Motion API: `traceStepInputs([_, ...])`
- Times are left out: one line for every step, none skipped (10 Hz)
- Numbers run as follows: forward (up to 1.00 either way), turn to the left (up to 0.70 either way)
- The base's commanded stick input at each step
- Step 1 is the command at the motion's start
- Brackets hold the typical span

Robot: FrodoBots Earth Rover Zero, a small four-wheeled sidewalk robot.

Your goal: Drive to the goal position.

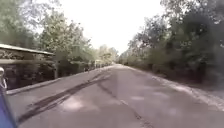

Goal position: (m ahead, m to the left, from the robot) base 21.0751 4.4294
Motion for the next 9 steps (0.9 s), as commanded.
traceStepInputs([0.70, 0.00])
traceStepInputs([0.70, 0.00])
traceStepInputs([0.70, 0.00])
traceStepInputs([0.70, 0.00])
traceStepInputs([0.70, 0.00])
traceStepInputs([0.70, 0.00])
traceStepInputs([0.70, 0.00])
traceStepInputs([0.70, 0.00])
traceStepInputs([0.70, 0.00])
